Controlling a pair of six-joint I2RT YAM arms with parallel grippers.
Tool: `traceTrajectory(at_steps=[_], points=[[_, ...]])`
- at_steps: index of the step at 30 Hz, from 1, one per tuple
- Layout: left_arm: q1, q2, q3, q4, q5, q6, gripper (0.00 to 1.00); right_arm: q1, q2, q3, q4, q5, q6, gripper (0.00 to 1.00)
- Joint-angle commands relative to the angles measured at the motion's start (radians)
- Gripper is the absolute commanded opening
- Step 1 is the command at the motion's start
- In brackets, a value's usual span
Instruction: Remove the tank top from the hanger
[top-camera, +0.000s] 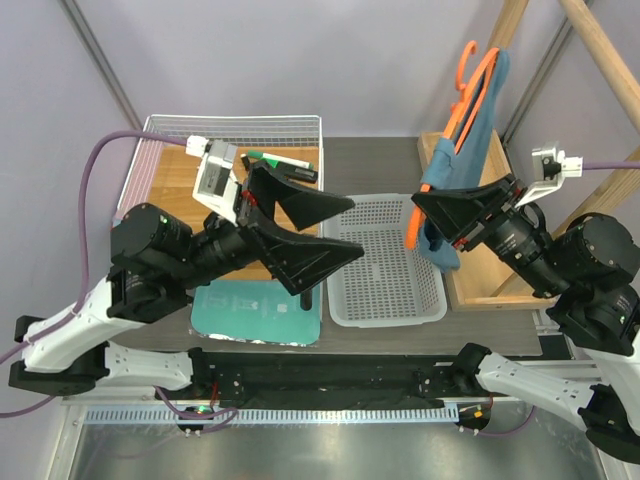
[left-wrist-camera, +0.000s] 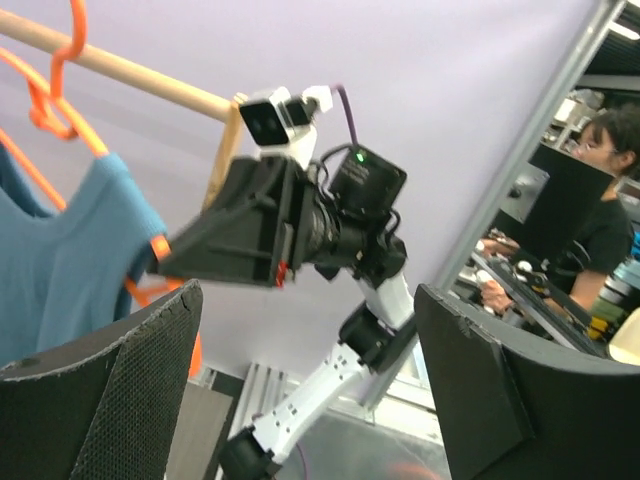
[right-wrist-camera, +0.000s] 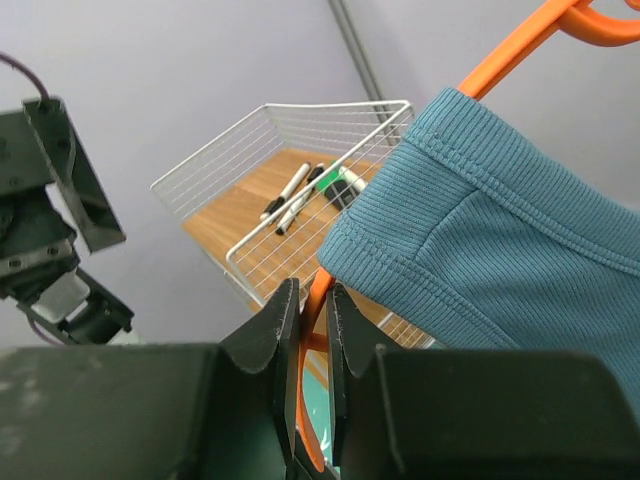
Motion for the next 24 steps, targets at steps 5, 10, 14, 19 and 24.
traceTrajectory(at_steps=[5, 10, 14, 19, 24], points=[[-0.004, 0.239, 0.312, -0.152, -0.197, 0.163, 0.86, -0.001, -0.034, 0.040, -0.053, -0.222, -0.080, 0.01], [-0.001, 0.384, 0.506, -0.279, -0.293, 0.166, 0.83, -0.001, -0.067, 0.026, -0.073, -0.285, -0.088, 0.01], [0.007, 0.436, 0.541, -0.333, -0.347, 0.086, 0.81, -0.001, -0.099, 0.011, -0.094, -0.322, -0.102, 0.01], [0.009, 0.410, 0.458, -0.281, -0.350, 0.010, 0.76, -0.001, -0.112, 0.003, -0.123, -0.330, -0.114, 0.01], [0.009, 0.427, 0.471, -0.276, -0.361, -0.003, 0.72, -0.001, -0.116, -0.012, -0.133, -0.346, -0.123, 0.01]])
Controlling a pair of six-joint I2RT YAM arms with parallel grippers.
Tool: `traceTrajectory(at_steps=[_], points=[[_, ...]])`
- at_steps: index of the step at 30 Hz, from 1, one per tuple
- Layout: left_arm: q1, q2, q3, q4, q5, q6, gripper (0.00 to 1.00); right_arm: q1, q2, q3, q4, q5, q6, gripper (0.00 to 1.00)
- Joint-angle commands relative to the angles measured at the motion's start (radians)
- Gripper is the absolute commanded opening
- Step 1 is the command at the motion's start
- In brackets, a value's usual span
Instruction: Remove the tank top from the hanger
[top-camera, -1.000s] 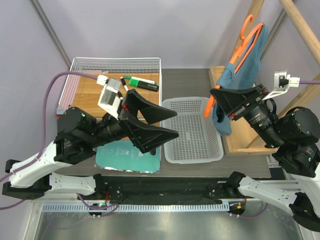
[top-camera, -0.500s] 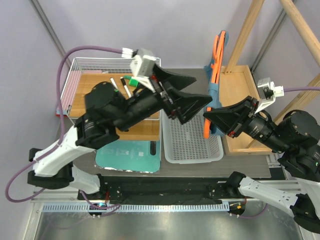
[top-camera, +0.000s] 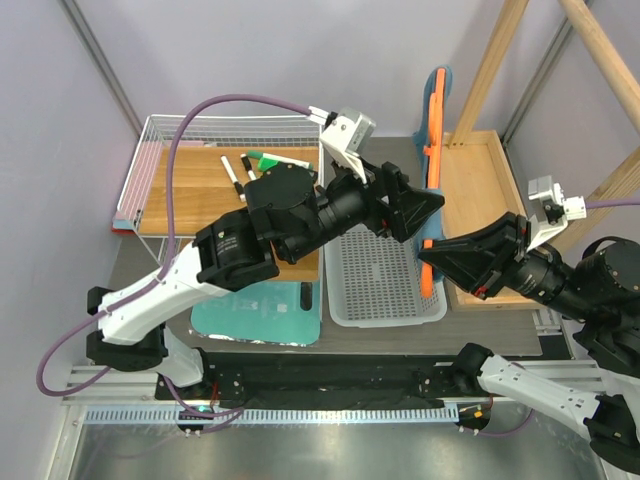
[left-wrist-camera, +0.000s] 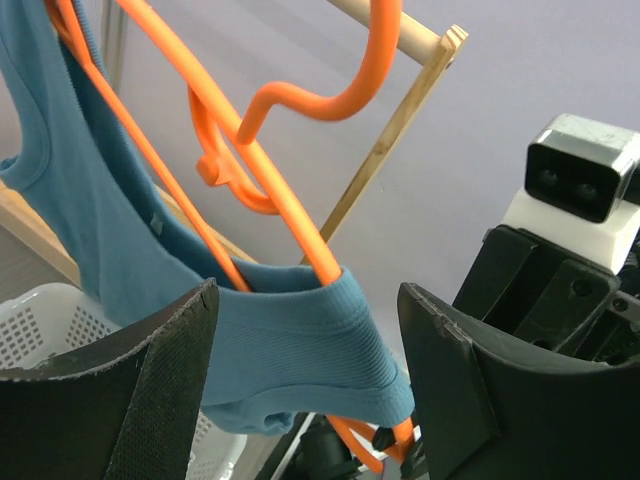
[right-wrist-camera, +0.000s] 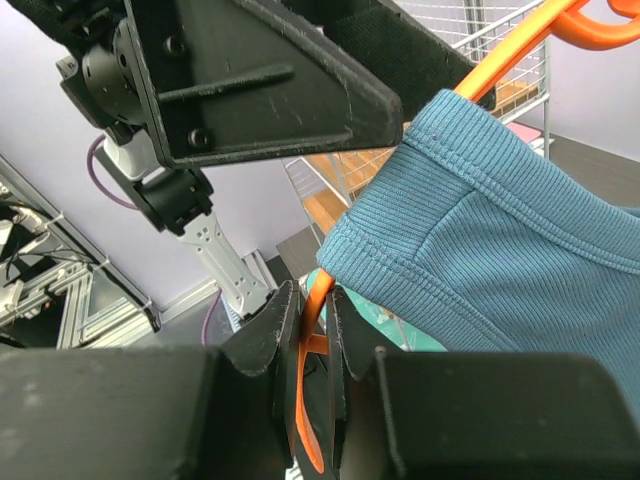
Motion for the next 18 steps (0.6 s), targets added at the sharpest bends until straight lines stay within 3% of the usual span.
traceTrajectory(at_steps=[1, 18], points=[[0.006, -0.017, 0.022, 0.033, -0.033, -0.038, 0.71, -0.001, -0.005, -0.006, 0.052, -0.045, -0.051, 0.01], [0.006, 0.138, 0.177, -0.073, -0.237, -0.009, 0.72, -0.001, -0.010, -0.012, 0.004, -0.036, -0.088, 0.01]])
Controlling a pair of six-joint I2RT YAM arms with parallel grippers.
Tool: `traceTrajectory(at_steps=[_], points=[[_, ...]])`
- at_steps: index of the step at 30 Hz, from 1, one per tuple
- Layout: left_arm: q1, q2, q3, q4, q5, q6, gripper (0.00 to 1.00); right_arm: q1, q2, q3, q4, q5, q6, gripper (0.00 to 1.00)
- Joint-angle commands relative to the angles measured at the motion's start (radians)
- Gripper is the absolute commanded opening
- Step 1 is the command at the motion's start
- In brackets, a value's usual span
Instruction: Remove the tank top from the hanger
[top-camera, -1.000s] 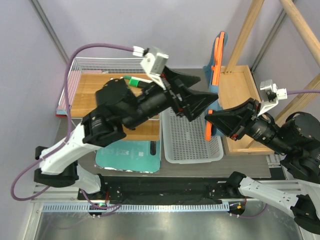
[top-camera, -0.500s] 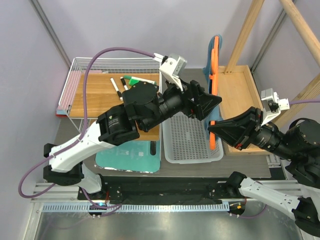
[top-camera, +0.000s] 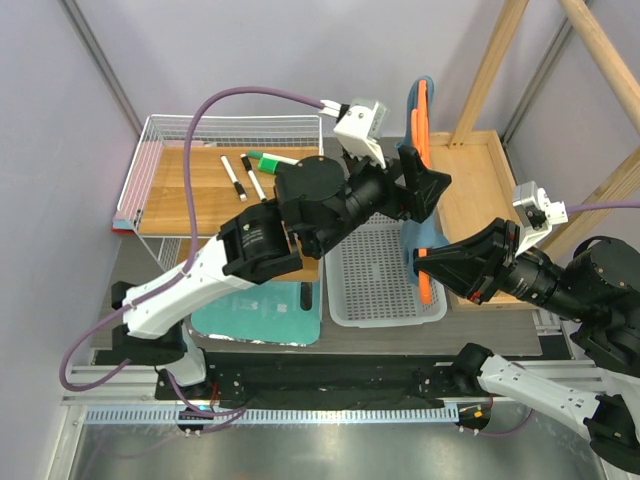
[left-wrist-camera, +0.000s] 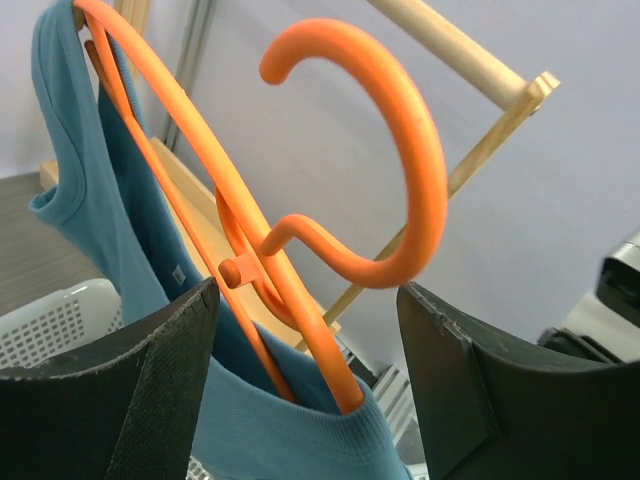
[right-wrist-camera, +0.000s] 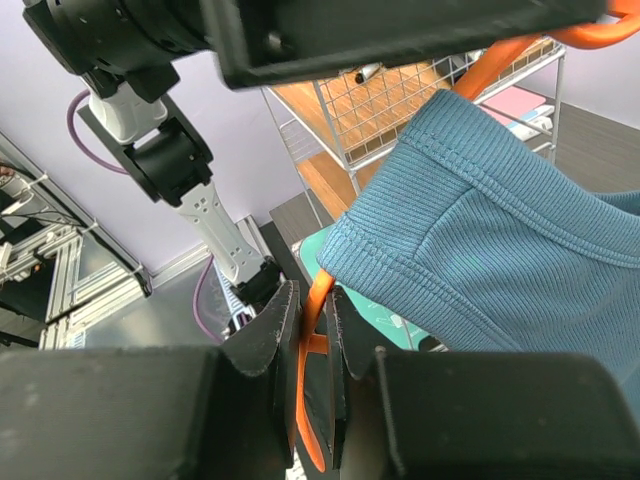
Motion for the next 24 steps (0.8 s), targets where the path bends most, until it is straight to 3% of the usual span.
traceTrajectory(at_steps=[1, 18, 19, 23, 24], points=[[0.004, 0.037, 0.050, -0.027, -0.080, 0.014, 0.71, -0.001, -0.010, 0.004, 0.065, 0.004, -0.047, 0.01], [0.002, 0.025, -0.047, 0.147, -0.190, 0.099, 0.44, -0.001, -0.027, -0.031, 0.036, 0.024, -0.058, 0.01], [0.002, 0.025, -0.045, 0.145, -0.190, 0.096, 0.44, -0.001, -0.027, -0.029, 0.033, 0.027, -0.056, 0.01], [0.001, -0.001, -0.065, 0.153, -0.149, 0.080, 0.68, -0.001, -0.037, -0.039, 0.028, 0.038, -0.053, 0.01], [-0.002, -0.006, -0.068, 0.150, -0.131, 0.077, 0.69, -0.001, -0.036, -0.039, 0.030, 0.039, -0.052, 0.01]])
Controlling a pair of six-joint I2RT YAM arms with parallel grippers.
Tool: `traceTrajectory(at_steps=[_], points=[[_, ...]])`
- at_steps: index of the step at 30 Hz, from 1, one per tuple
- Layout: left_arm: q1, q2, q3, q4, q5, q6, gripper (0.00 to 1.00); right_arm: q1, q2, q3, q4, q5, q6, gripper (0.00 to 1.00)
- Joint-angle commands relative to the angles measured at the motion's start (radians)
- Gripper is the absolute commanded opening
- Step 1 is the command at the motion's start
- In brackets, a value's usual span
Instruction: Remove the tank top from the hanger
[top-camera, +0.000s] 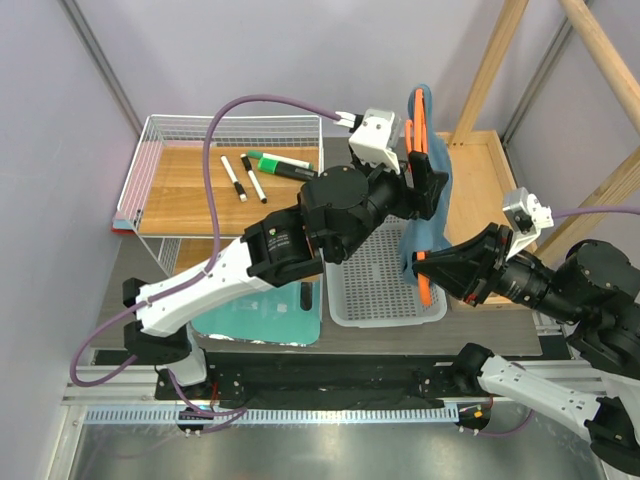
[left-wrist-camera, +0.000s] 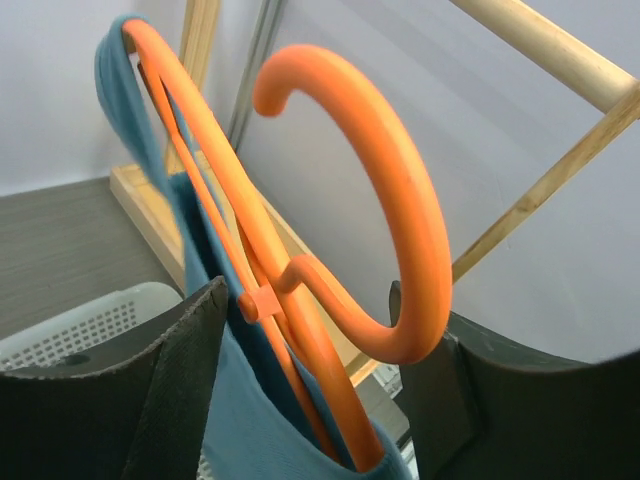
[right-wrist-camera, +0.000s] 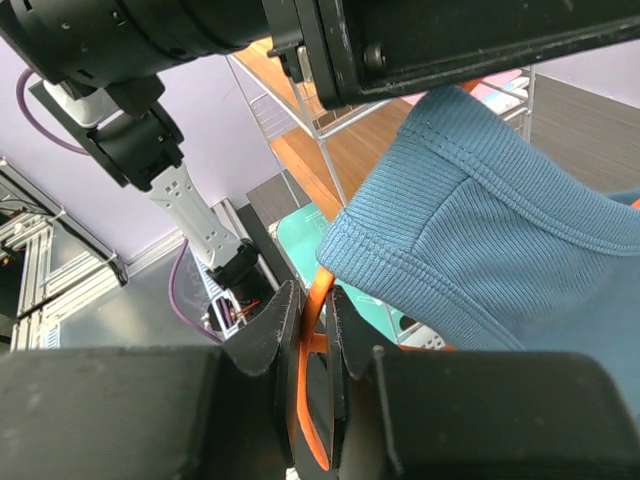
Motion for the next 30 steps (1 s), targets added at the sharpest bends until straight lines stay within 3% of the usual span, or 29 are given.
traceTrajectory(at_steps=[1, 9, 12, 20, 30], points=[[0.000, -0.062, -0.018, 0.062, 0.024, -0.001, 0.70, -0.001, -0.019, 0.007, 0.060, 0.003, -0.023, 0.01], [-0.005, -0.146, -0.116, 0.114, 0.019, -0.013, 0.72, -0.001, -0.042, -0.024, 0.103, 0.003, 0.023, 0.01], [-0.005, -0.131, -0.089, 0.108, 0.007, 0.004, 0.67, -0.001, -0.036, -0.022, 0.104, -0.006, 0.026, 0.01], [-0.005, -0.077, -0.037, 0.080, -0.001, 0.005, 0.69, -0.001, -0.027, -0.007, 0.107, -0.006, 0.022, 0.01], [-0.005, -0.094, -0.050, 0.151, 0.015, 0.039, 0.58, -0.001, -0.015, 0.014, 0.092, 0.001, 0.008, 0.01]])
